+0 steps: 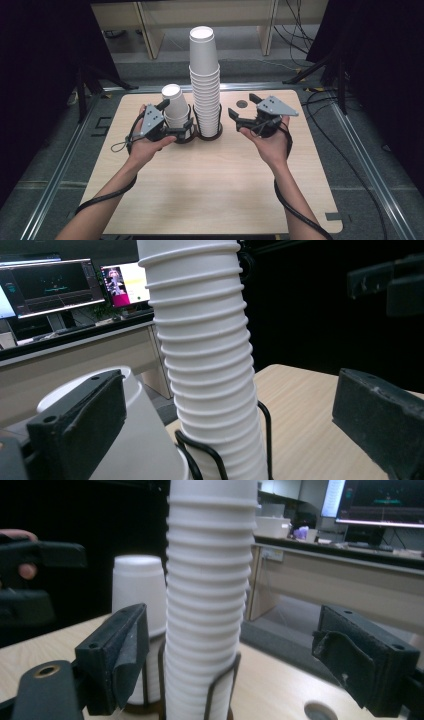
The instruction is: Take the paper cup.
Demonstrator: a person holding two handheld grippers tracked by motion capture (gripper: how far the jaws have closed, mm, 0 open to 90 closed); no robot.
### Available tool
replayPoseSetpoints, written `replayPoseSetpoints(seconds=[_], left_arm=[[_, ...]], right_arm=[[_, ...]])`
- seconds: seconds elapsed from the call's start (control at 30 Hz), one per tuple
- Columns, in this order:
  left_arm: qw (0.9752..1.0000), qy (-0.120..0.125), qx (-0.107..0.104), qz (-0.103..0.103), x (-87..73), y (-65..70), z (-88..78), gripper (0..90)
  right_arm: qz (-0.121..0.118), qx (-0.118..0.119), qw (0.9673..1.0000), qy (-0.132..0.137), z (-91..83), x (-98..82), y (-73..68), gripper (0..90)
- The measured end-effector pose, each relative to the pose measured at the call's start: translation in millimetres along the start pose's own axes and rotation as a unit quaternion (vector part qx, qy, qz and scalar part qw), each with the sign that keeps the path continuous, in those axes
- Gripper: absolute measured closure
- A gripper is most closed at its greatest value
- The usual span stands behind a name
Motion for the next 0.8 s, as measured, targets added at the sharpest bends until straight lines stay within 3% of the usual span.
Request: replayPoseSetpoints(seconds=[0.13, 0.3, 0.37, 0.6, 0.67, 0.8], left_arm=[[1.0, 0.0, 0.0, 0.0, 8.3, -1.8, 18.4, 0.6], [1.0, -0.002, 0.005, 0.004, 17.5, -4.8, 39.8, 0.7], [0.9999, -0.004, 0.015, -0.003, 21.4, -10.0, 51.8, 0.6], [0.9997, -0.005, 0.017, -0.016, 29.7, -15.1, 71.5, 0.4], [0.9995, -0.006, 0.014, -0.027, 31.8, -15.6, 79.0, 0.4], [0.9994, -0.009, 0.016, -0.03, 33.2, -15.2, 86.1, 0.3]], right_arm=[[-0.015, 0.009, 0.9997, 0.014, 27.3, 30.0, 1.2, 15.0], [-0.013, 0.022, 0.9995, 0.017, 50.1, 51.1, -1.9, 14.8], [0.002, 0.032, 0.9993, 0.017, 64.3, 63.0, -3.9, 14.8], [0.014, 0.021, 0.9994, 0.022, 91.8, 82.9, 5.0, 14.8], [0.021, 0.026, 0.9991, 0.025, 96.4, 86.0, 5.5, 14.8], [0.022, 0.028, 0.9991, 0.023, 104.2, 90.5, 4.2, 14.6]])
Point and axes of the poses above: each handheld gripper's, and its own axes: z roughly forward along the jaws, x roughly out of its top, y roughly to its right, the point moved 2 cm from there along z, roughly forward along the jaws, and after that the axes turned 4 degrees about y, right-handed, at the moved point
